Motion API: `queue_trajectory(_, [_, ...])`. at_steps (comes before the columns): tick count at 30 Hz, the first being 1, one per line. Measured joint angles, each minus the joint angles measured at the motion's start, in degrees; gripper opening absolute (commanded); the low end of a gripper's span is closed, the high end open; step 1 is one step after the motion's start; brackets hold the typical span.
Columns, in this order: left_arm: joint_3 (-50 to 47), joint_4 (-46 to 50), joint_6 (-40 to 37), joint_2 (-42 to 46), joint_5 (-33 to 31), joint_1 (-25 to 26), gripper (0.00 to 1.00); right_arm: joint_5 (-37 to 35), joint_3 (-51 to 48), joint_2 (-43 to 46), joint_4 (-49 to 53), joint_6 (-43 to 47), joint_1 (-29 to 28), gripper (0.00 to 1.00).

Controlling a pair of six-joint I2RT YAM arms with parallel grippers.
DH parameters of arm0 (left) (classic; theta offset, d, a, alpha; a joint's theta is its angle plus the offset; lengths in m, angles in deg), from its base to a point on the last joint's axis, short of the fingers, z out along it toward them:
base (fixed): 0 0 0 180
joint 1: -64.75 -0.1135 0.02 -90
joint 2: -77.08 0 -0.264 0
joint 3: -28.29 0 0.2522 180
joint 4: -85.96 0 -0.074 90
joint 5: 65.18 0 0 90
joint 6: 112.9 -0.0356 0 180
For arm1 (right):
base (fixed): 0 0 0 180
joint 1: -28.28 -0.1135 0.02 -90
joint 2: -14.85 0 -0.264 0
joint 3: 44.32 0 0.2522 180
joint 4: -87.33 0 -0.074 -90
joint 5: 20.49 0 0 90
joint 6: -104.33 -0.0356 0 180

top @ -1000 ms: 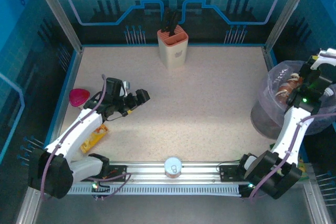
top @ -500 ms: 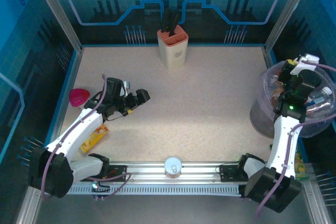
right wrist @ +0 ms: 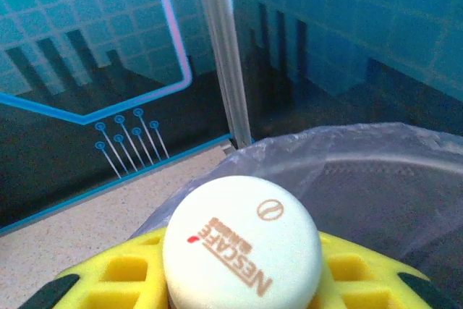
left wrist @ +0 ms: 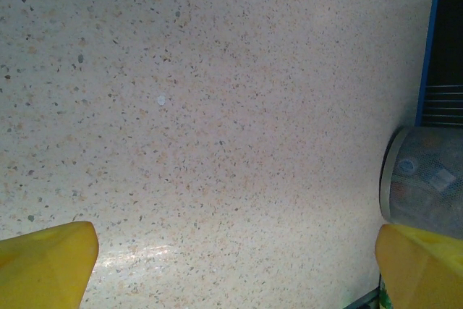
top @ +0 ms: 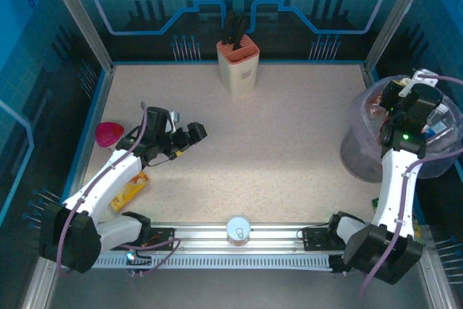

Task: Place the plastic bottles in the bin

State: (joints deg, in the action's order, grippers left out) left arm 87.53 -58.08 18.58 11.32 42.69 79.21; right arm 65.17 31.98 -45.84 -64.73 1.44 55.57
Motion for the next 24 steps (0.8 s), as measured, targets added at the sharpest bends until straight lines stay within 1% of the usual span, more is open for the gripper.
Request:
queue_trajectory(1, [0.00,-0.02,0.02,-0.04,0.00,0.00,0.99,0.02,0.90,-0.22,1.53,-0.35,0.76,0.37])
queue_trajectory(2, [0.00,-0.07,0.02,-0.15,0.00,0.00,0.99,0.00,1.97,-0.57,3.48,-0.63,1.62,0.43])
queue_trajectory(5, [0.00,-0.02,0.00,-0.63,0.02,0.00,0.99,-0.33,5.40,-2.23,9.51,-1.46,3.89,0.72])
queue_trajectory(6, [0.00,0.02,0.02,-0.70,0.02,0.00,0.99,-0.57,6.69,-2.93,11.39,-1.40,4.87,0.78])
queue_trajectory(9, [0.02,0.04,0.00,-0.68,0.00,0.00,0.99,-1.22,9.60,-4.24,15.41,-1.03,6.95,0.86])
queue_trajectory(11, [0.02,0.04,0.00,-0.68,0.00,0.00,0.99,-1.29,11.15,-4.50,17.09,-0.70,7.32,0.89])
queue_trajectory(16, [0.02,0.04,0.00,-0.70,0.00,0.00,0.99,-0.26,16.31,-4.70,20.63,0.35,7.39,0.89])
queue_trajectory(17, [0.02,0.04,0.00,-0.70,0.02,0.00,0.99,0.33,17.44,-4.70,21.14,0.50,7.34,0.86])
queue_trajectory(20, [0.24,0.04,0.00,-0.94,0.02,0.00,0.99,1.84,20.41,-4.70,22.45,1.38,6.43,0.74])
queue_trajectory(22, [0.50,0.04,0.00,-1.33,0.02,0.00,0.99,2.62,21.70,-4.70,22.69,1.84,4.50,0.64])
queue_trajectory(24, [0.87,0.02,0.02,-1.73,0.02,0.00,0.99,3.37,22.43,-4.98,22.67,2.27,1.33,0.56])
